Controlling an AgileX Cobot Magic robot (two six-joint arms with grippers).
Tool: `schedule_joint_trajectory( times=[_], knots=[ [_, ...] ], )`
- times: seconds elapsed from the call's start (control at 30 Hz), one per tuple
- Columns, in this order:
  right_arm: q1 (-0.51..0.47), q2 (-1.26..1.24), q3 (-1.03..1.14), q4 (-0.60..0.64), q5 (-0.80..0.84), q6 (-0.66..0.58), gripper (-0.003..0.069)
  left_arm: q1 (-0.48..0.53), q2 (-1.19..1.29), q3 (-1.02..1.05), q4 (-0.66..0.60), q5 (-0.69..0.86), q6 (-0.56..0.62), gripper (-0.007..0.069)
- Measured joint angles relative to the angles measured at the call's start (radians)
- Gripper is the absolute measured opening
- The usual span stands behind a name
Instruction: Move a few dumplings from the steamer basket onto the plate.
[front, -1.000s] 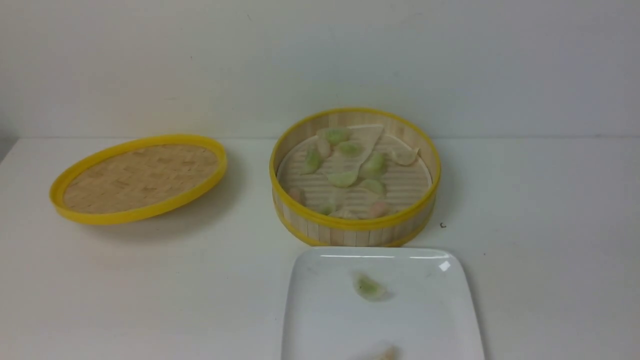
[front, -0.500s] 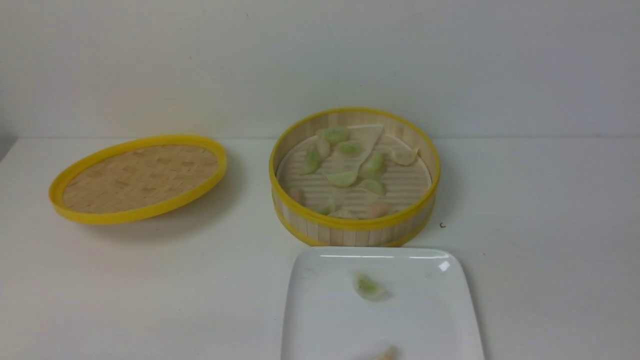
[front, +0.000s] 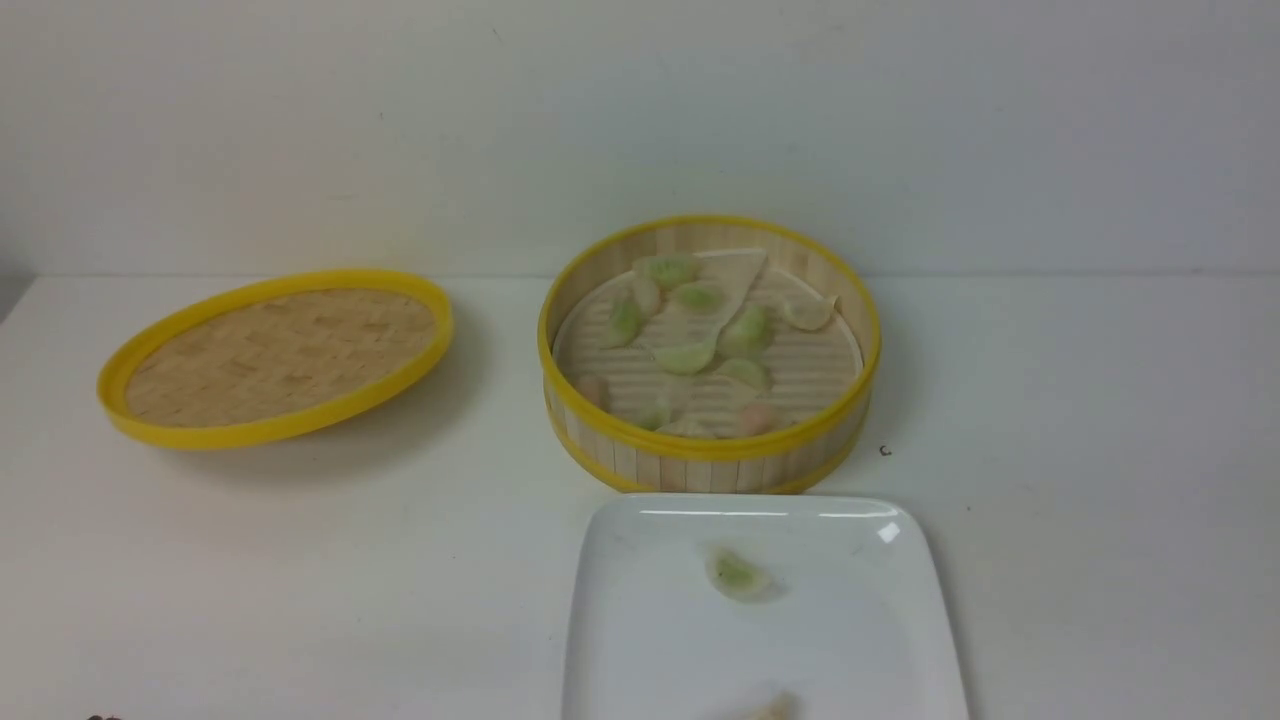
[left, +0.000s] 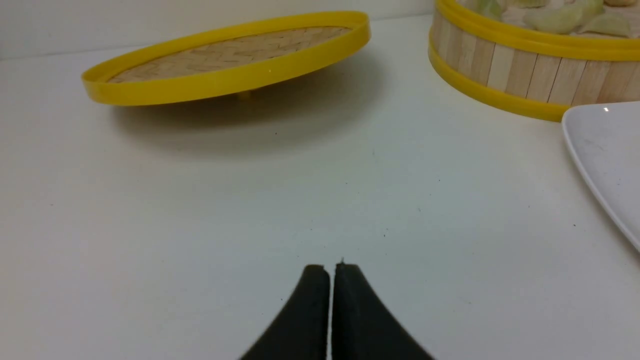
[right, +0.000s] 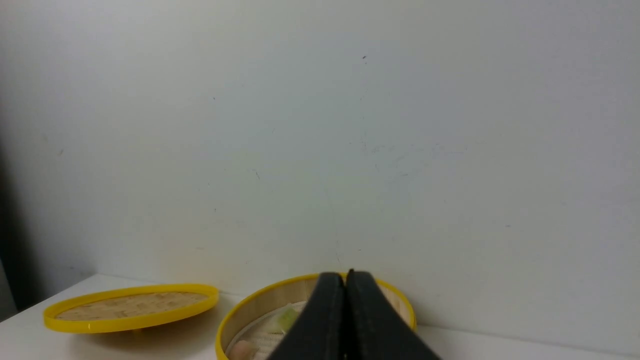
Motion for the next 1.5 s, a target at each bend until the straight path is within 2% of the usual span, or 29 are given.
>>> schedule_joint_trajectory(
  times=[0.33,0.47,0.53,0.63,0.83,0.9,1.13,1.23,1.37,1.5],
  knots=[
    [0.000,0.000,0.000,0.000,0.001,0.000,-0.0015,0.000,0.000,0.000,-0.001,0.000,0.000,-0.0006],
    [0.000,0.000,0.000,0.073,0.008,-0.029,-0.0015,0.000,0.000,0.000,-0.001,0.000,0.000,-0.0006],
    [0.000,0.000,0.000,0.194,0.009,-0.135,-0.0015,0.000,0.000,0.000,-0.001,0.000,0.000,-0.0006],
    [0.000,0.000,0.000,0.305,0.011,-0.274,-0.0015,0.000,0.000,0.000,-0.001,0.000,0.000,-0.0006],
    [-0.003,0.000,0.017,0.386,0.004,-0.354,-0.0015,0.000,0.000,0.000,-0.001,0.000,0.000,-0.0006],
    [-0.028,0.000,0.050,0.382,-0.007,-0.365,-0.0015,0.000,0.000,0.000,-0.001,0.000,0.000,-0.0006],
    [-0.376,0.000,0.293,0.327,-0.019,-0.372,-0.0015,0.000,0.000,0.000,-0.001,0.000,0.000,-0.0006],
    [-0.470,0.000,0.394,0.324,-0.019,-0.372,-0.0015,0.000,0.000,0.000,-0.001,0.000,0.000,-0.0006],
    [-0.526,0.001,0.420,0.320,-0.086,-0.371,-0.0015,0.000,0.000,0.000,-0.001,-0.003,0.000,-0.0006],
    [-0.533,0.001,0.422,0.317,-0.097,-0.371,-0.0015,0.000,0.000,0.000,-0.001,-0.003,0.000,-0.0006]
  ],
)
